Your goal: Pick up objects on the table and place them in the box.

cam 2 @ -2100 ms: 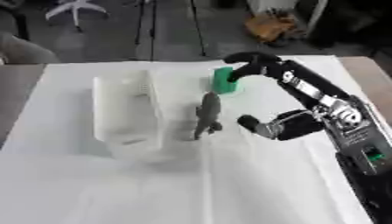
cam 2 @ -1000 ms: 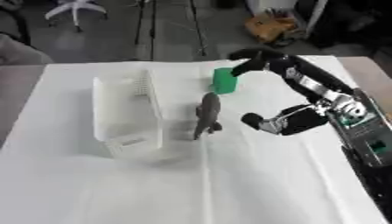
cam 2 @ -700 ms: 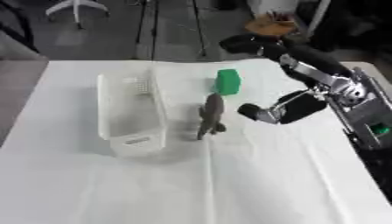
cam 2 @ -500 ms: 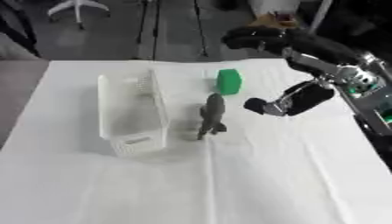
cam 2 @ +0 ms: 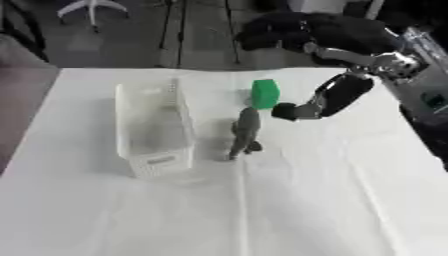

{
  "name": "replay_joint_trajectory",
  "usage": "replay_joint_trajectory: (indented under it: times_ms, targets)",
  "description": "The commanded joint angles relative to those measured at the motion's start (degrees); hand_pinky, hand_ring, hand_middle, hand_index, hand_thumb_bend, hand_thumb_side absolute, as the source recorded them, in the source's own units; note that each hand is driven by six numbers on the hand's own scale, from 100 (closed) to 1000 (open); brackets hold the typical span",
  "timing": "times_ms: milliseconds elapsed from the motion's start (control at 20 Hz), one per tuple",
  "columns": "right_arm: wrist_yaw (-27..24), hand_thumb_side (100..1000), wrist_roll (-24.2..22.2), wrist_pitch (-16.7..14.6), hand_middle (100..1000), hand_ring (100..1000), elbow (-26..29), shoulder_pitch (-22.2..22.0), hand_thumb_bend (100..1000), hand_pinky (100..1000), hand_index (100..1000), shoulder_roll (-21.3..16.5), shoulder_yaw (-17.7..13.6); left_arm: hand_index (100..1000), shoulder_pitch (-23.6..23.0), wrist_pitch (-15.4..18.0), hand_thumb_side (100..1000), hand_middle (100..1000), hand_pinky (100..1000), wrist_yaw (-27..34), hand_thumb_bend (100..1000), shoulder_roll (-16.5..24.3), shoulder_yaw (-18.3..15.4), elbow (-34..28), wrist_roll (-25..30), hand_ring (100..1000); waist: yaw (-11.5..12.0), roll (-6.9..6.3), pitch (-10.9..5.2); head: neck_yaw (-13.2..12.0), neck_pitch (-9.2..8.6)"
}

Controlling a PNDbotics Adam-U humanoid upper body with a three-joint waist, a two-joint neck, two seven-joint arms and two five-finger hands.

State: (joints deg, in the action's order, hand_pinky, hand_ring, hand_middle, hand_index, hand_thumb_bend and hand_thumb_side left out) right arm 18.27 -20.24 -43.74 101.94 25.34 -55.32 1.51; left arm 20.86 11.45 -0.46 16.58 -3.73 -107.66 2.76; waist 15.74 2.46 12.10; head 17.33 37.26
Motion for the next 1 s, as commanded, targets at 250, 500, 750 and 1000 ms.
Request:
replay_joint_trajectory:
  times_ms: [250,500,750,1000]
  targets:
    - [6.53,577,-11.44,-8.22,950,1000,1.28,3.03,443,1000,1000,-2.16,4.99,932,1.06,0.18,1000,989,535,0.42,474,1.43,0.30,-0.63,0.63,934,0.53,1.02,-0.21,1.11,-0.33]
    - [10.91,583,-11.47,-8.22,942,1000,0.07,3.56,442,1000,1000,-0.92,7.86,932,1.20,0.21,1000,987,535,0.50,475,1.45,0.43,-0.65,0.82,934,0.89,1.08,-0.10,1.54,-0.36]
    - [15.21,595,-9.82,-8.22,940,1000,-3.77,3.94,441,1000,1000,0.70,9.05,932,1.26,0.28,1000,987,536,0.56,474,1.41,0.45,-0.68,0.93,935,0.86,0.88,-0.05,1.57,-0.40]
    - [19.61,575,-8.17,-8.22,937,1000,-10.22,4.72,442,1000,1000,2.62,9.37,932,1.36,0.38,1000,986,537,0.62,473,1.37,0.51,-0.70,1.13,935,0.93,0.69,-0.07,1.67,-0.56]
